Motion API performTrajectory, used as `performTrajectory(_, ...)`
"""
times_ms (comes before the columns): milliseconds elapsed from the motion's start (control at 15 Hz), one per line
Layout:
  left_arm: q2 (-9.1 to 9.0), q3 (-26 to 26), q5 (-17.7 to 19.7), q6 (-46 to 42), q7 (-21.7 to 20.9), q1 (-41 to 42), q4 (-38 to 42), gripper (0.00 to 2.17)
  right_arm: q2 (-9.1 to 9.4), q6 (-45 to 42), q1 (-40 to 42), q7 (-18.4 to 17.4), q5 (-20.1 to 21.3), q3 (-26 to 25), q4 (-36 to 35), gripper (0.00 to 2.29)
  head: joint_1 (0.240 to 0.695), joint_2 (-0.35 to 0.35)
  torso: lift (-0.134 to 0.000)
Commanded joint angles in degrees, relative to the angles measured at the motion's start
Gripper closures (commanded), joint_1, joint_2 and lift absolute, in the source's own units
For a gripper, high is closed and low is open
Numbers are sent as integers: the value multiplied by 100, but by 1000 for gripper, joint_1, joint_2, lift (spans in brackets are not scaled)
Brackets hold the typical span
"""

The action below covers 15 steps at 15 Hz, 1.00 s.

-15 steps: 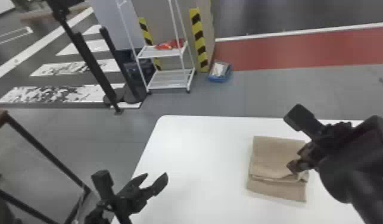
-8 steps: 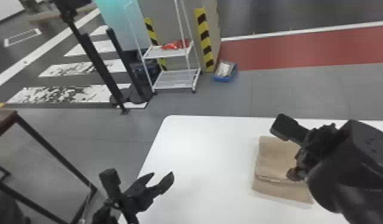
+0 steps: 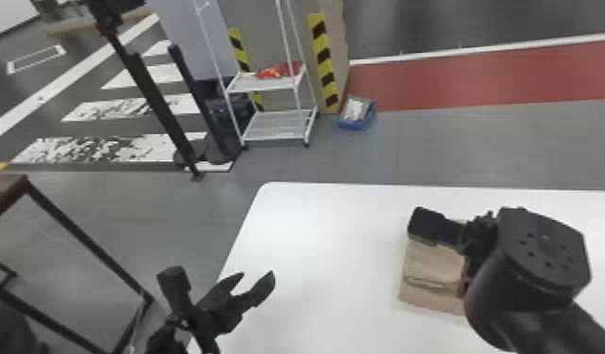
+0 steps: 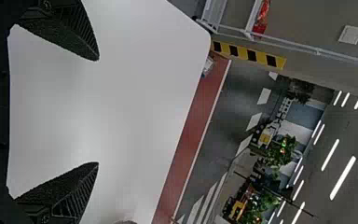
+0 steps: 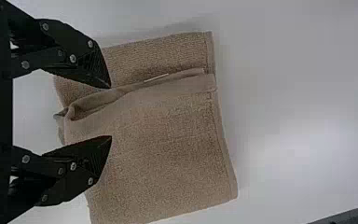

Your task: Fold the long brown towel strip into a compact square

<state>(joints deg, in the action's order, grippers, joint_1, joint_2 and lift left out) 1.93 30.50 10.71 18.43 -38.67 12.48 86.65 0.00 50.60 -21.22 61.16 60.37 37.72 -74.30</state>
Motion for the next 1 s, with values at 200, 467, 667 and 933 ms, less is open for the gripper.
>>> performTrajectory(200,-9,-9,-7,-1,-17,0,1,80,5,-2,13,10,98,113,223,596,695,350,0)
performTrajectory(467,-9,0,2,-1,-35,27,19,80,5,-37,-93,-315,221,174,592,599,695,350,0)
performTrajectory(667,-9,0,2,-1,-35,44,37,80,5,-37,-102,-465,177,166,601,599,695,345,0)
performTrajectory(933,-9,35,10,-1,-61,62,45,80,5,-125,-102,-562,203,174,680,613,695,343,0)
